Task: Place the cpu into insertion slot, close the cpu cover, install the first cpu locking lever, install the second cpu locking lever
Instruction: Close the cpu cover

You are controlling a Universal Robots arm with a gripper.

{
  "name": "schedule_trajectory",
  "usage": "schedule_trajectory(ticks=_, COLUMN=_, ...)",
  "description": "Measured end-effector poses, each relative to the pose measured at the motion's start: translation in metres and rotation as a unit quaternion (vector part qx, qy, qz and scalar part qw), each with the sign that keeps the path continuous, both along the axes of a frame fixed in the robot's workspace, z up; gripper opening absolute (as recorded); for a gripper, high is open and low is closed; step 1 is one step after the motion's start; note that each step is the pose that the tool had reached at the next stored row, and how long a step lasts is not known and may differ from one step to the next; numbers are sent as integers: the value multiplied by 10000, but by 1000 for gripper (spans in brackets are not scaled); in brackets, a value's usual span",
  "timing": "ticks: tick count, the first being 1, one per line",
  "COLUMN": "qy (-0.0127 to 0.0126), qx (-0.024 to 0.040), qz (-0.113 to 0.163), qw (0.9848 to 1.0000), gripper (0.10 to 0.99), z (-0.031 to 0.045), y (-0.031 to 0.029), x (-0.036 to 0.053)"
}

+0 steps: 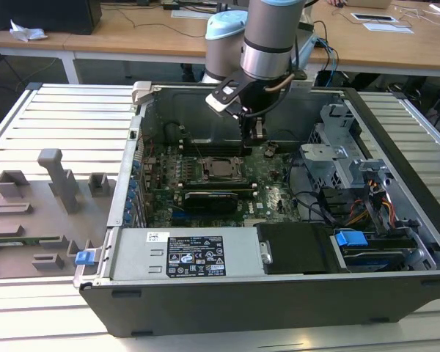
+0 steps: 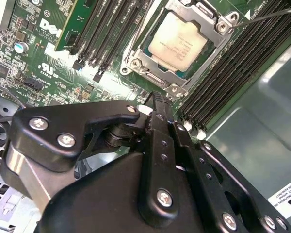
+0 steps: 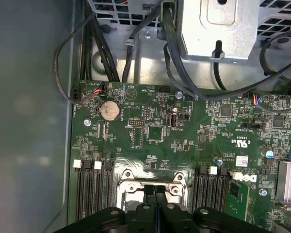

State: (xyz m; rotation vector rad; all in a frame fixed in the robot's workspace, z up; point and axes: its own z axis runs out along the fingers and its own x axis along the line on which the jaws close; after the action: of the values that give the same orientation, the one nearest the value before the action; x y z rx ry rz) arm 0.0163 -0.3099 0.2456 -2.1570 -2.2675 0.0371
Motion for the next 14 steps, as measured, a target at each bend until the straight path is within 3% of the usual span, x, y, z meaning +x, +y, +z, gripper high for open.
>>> schedule_trajectory(ticks=14, qy=0, qx=0, qz=0, qw=10000, gripper=110, z=-38, y=0, x=-189)
